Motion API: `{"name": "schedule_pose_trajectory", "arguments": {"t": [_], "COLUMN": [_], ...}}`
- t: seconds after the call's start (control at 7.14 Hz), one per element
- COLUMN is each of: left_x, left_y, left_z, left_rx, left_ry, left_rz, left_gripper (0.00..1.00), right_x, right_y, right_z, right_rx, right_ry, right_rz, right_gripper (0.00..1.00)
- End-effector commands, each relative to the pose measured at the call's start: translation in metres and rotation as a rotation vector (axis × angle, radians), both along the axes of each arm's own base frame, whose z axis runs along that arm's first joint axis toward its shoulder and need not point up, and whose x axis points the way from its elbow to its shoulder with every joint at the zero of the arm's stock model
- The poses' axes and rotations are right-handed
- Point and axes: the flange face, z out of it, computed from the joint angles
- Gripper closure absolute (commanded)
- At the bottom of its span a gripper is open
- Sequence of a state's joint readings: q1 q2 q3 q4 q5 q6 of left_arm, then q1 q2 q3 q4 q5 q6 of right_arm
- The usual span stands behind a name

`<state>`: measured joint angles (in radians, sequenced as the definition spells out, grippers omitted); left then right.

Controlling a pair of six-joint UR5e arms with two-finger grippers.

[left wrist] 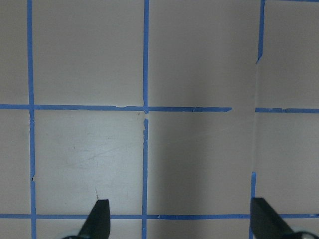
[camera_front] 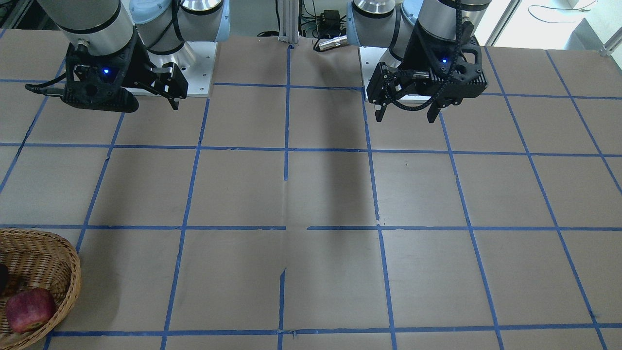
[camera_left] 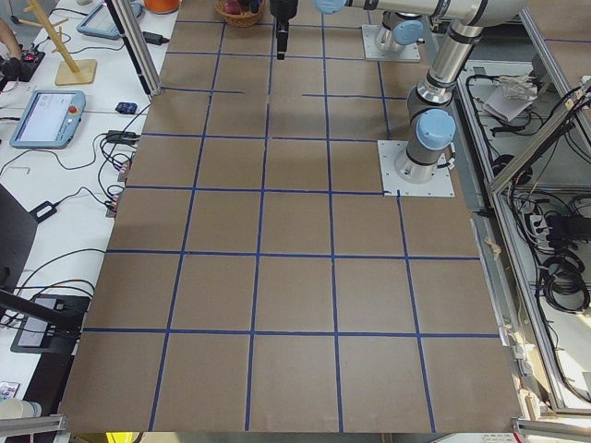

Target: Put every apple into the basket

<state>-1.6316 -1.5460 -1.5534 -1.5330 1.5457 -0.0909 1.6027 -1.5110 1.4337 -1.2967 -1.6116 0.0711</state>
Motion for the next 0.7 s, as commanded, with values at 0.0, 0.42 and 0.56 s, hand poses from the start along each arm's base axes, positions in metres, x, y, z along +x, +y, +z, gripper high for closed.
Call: {"name": "schedule_pose_trajectory", "arguments": {"t": [0.0, 0.42, 0.56], "left_x": [0.0005, -0.0004, 0.0004], "left_y": [-0.0002, 0.0001, -0.0002], "left_z": [0.0003, -0.0005, 0.0003], "left_rx": [0.0, 0.002, 0.0], "left_ry": [-0.001, 0.001, 0.001], "left_rz": [0.001, -0.001, 0.002], "left_gripper": [0.0, 0.0, 0.0], "right_x": [-0.0119, -0.0098, -0.0089], "right_y": [-0.0014, 0.0055, 0.0055], "right_z": [0.0028, 0.0084, 0.0041], "right_rx": [-0.006, -0.011, -0.01], "right_ry": [-0.005, -0.005, -0.007], "right_rz": [-0.004, 0.009, 0.011], "right_gripper": [0.0, 0.0, 0.0]}}
